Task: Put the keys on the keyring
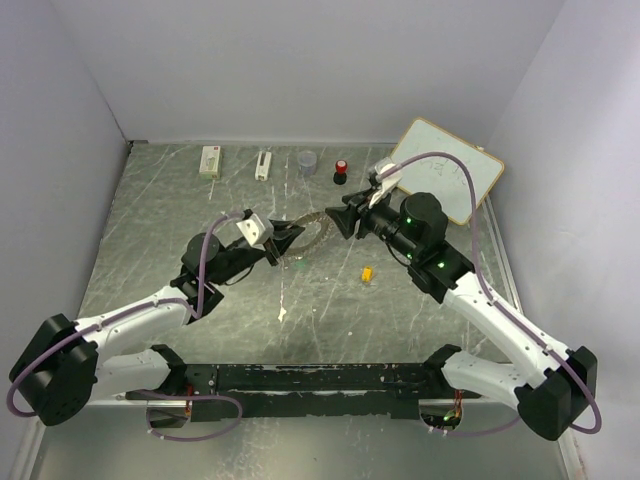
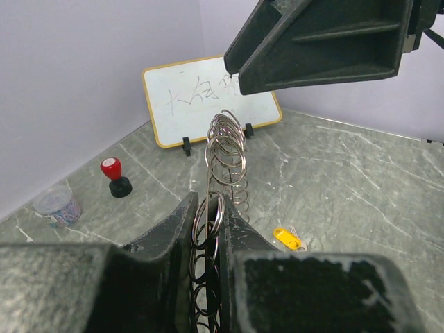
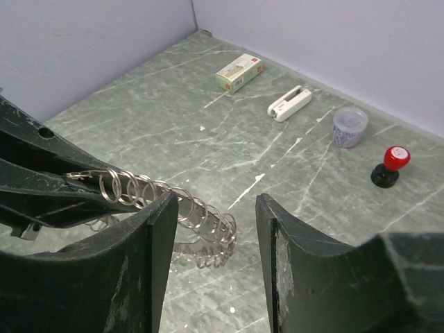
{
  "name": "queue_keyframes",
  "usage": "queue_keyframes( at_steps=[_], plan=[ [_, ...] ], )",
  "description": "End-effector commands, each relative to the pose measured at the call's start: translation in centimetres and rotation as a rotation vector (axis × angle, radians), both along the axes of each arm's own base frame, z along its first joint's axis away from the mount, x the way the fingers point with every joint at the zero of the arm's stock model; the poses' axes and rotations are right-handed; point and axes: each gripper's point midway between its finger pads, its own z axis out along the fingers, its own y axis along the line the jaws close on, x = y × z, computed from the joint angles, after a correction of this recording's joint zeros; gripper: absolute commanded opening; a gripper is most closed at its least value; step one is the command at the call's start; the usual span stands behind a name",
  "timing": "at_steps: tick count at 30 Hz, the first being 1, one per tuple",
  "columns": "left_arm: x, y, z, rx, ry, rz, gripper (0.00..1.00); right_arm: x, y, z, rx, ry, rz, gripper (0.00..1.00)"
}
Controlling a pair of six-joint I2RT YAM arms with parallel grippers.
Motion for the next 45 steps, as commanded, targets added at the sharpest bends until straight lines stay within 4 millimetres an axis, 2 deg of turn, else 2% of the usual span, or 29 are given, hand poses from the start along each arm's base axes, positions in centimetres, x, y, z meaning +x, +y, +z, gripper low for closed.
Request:
queue_keyframes(
  at_steps=[1, 7, 15, 20, 23, 26, 29, 33, 38, 45],
  plan=[
    [-0.8, 0.1, 2.2, -0.048, -0.021, -0.025, 0.07, 0.6, -1.5, 0.4, 0.019, -0.015, -0.09, 0.49],
    [0.1, 0.2, 3.3, -0.045, 0.085, 0.019, 0.07, 2.1, -4.3, -0.3, 0.038, 0.027, -0.283, 0.52],
    [0.5, 0.4, 4.0, -0.045, 0.159, 0.046, 0.07, 2.1, -5.6, -0.5, 0.035, 0.033, -0.337, 0.54],
    [0.3, 0.4, 4.2, -0.047, 0.156, 0.044, 0.07, 2.9, -7.1, -1.8, 0.005, 0.087, -0.434, 0.59],
    [0.1, 0.5, 4.2, -0.045, 0.14, 0.037, 0.07, 3.8, -7.9, -4.5, -0.075, 0.196, -0.479, 0.6],
    [-0.3, 0.7, 3.9, -0.058, 0.113, 0.029, 0.07, 4.2, -8.2, -9.0, -0.167, 0.346, -0.482, 0.61],
    [-0.4, 1.1, 3.8, -0.081, 0.082, 0.034, 0.07, 3.4, -8.8, -14.1, -0.21, 0.485, -0.487, 0.61],
    [-0.4, 1.3, 3.6, -0.087, 0.074, 0.039, 0.07, 1.8, -9.6, -18.9, -0.19, 0.616, -0.488, 0.6],
    [-0.4, 1.4, 3.5, -0.09, 0.075, 0.037, 0.07, 0.5, -9.7, -22.4, -0.249, 0.69, -0.461, 0.6],
    [-0.4, 1.8, 3.6, -0.094, 0.073, 0.045, 0.07, -0.4, -9.0, -25.2, -0.299, 0.753, -0.391, 0.52]
  ],
)
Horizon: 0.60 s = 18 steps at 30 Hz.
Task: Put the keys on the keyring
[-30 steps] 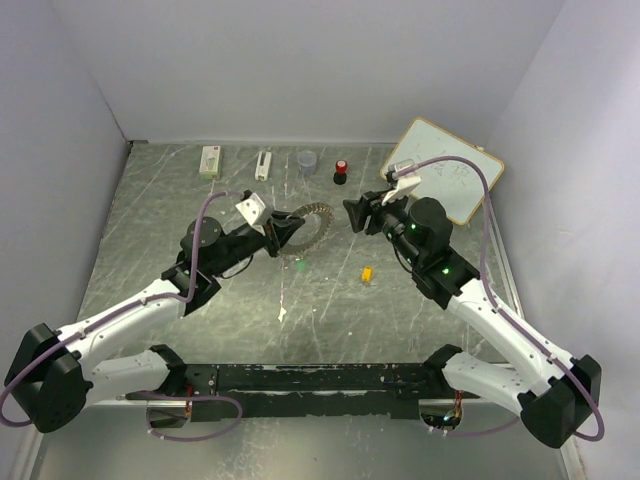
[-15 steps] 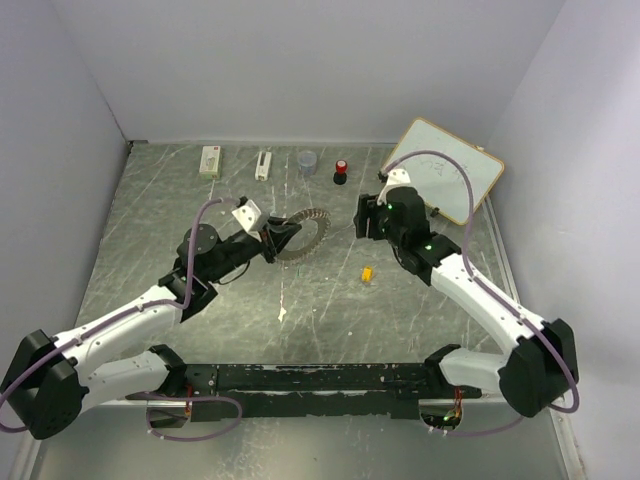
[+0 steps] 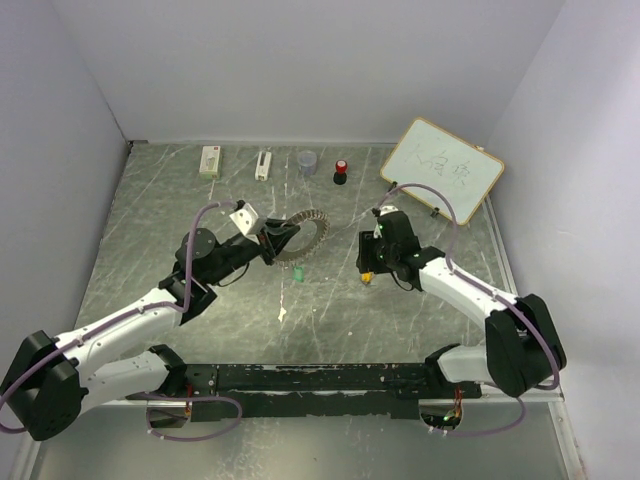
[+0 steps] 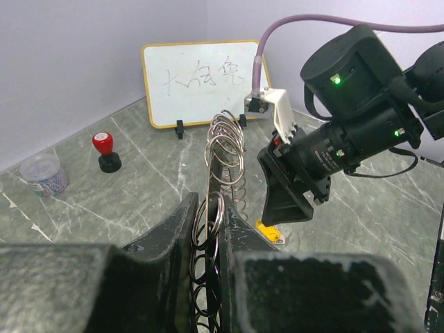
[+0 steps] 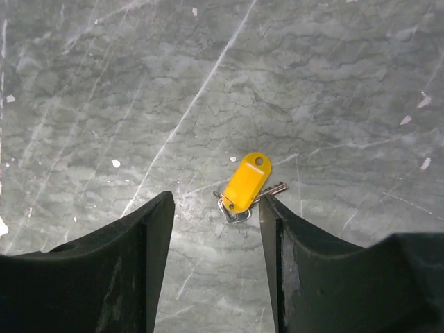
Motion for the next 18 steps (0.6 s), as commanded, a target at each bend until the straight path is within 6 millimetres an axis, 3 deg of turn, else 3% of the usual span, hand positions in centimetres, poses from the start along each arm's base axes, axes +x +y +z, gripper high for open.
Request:
queue_keyframes(
  at_steps=[1, 9, 18],
  plan=[
    [-0.2, 0.6, 2.7, -0.065, -0.077, 0.01, 0.07, -0.5, 0.6, -1.5, 0.015, 0.033, 0.047, 0.5],
    [0.0, 0.8, 2.6, -0.067, -0.073, 0.012, 0.07, -1.5, 1.0, -3.4, 0.021, 0.079, 0.083, 0.43],
    [0.2, 0.7, 2.3, -0.061, -0.066, 0.012, 0.07, -1.3, 0.8, -4.6, -0.002, 0.094, 0.089, 0.41]
  ],
)
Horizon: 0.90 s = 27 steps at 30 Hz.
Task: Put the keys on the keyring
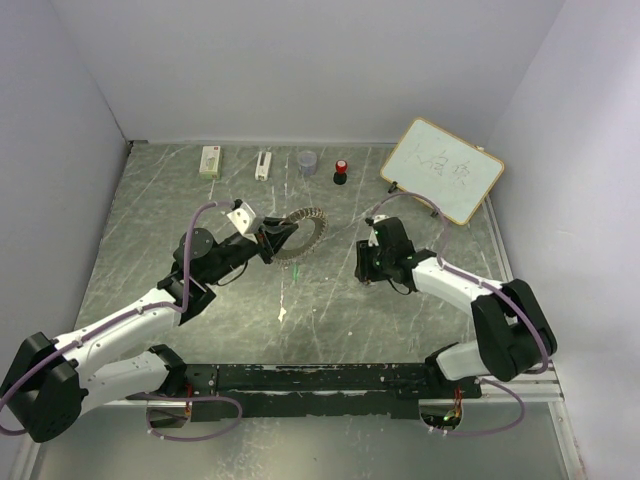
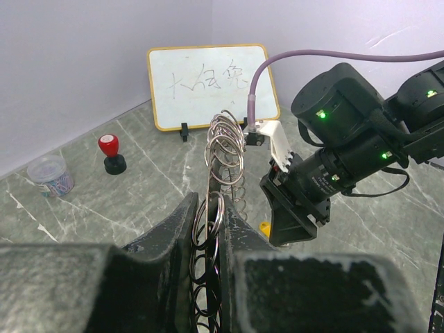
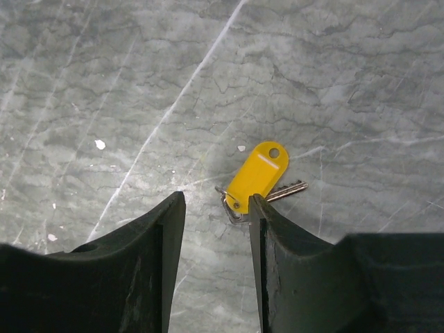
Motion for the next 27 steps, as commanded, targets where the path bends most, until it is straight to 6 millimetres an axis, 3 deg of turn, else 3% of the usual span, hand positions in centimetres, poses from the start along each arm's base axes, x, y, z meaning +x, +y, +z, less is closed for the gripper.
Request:
queue_keyframes(
  at_steps=[1, 7, 27],
  plan=[
    [-0.06, 0.27, 1.9, -0.051, -0.056, -0.001, 0.07, 0.13, -0.12, -1.05, -0.014, 0.005, 0.012, 0.41],
    [-0.05, 0.37, 1.91, -0.05, -0.058, 0.002, 0.07, 0.31, -0.12, -1.37, -0.021, 0.007, 0.014, 0.39],
    [0.0, 0.52, 1.79, -0.049, -0.054, 0.005, 0.07, 0.17, -0.32, -1.51, -0.031, 0.016, 0.009, 0.04]
  ],
)
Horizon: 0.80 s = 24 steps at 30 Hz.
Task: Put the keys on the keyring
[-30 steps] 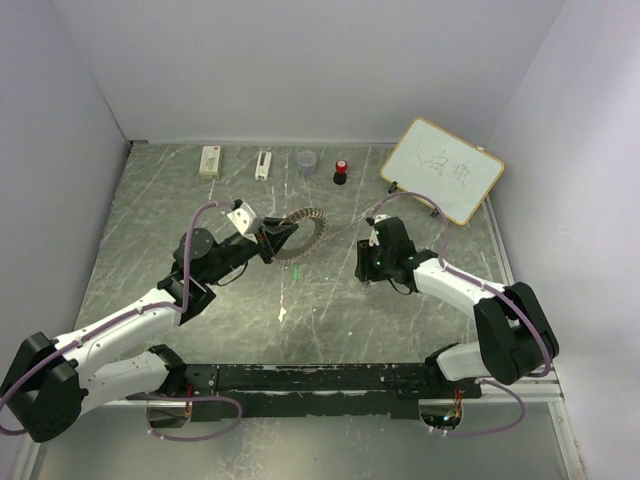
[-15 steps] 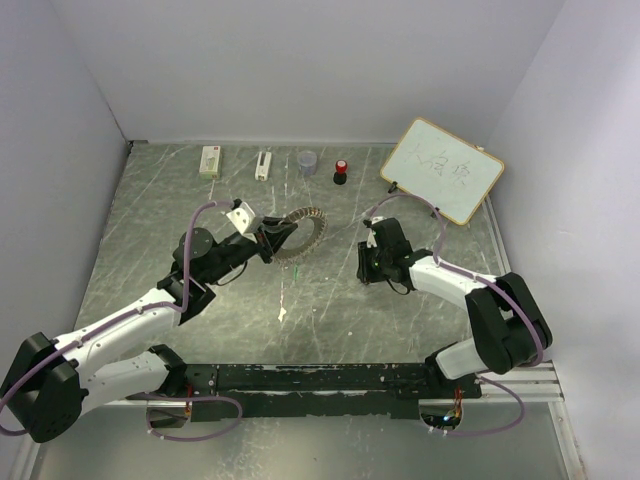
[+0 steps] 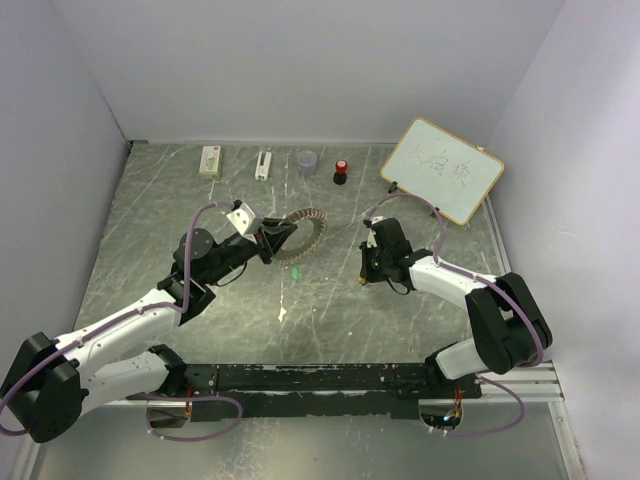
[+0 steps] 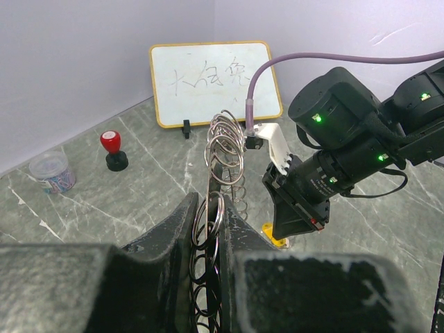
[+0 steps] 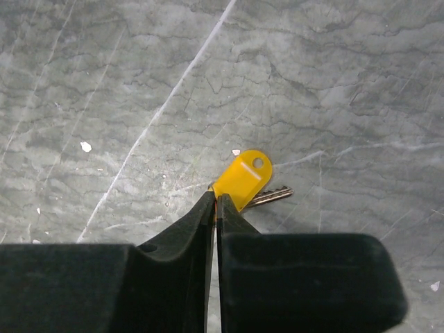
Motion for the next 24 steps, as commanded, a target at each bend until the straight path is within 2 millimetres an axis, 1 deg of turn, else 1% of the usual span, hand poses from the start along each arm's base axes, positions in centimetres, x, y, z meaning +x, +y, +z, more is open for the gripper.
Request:
queue_keyframes(
  at_steps=[1, 2, 5, 7, 10, 16, 21, 24],
  plan=[
    [-0.1, 0.3, 2.1, -0.051, -0.057, -0.001, 0.07, 0.1, -0.2, -0.1, -0.005, -0.006, -0.002, 0.02],
    [-0.1, 0.3, 2.1, -0.051, -0.057, -0.002, 0.07, 0.1, -0.2, -0.1, -0.003, -0.008, -0.002, 0.0],
    [-0.1, 0.3, 2.1, -0.05, -0.057, -0.001, 0.07, 0.2, -0.2, 0.4, 0.003, -0.028, -0.001, 0.0],
    [-0.1, 0.3, 2.2, -0.052, -0.059, -0.002, 0.07, 0.5, -0.1, 1.5, 0.016, -0.07, 0.005, 0.0],
    [-0.2, 0.3, 2.3, -0.054, -0.061, -0.003, 0.07, 1.1, 0.0, 4.1, 0.038, -0.17, 0.027, 0.0],
    [-0.4, 0.4, 2.6, -0.066, -0.072, -0.013, 0.07, 1.7, 0.0, 11.1, 0.108, -0.443, 0.071, 0.0],
    [-1.0, 0.3, 3.0, -0.086, -0.094, -0.038, 0.07, 0.9, 0.3, 17.5, 0.18, -0.666, 0.138, 0.0],
    [-1.6, -0.1, 3.1, -0.084, -0.111, -0.08, 0.07, 0.1, 1.0, 20.9, 0.236, -0.766, 0.197, 0.0]
  ],
)
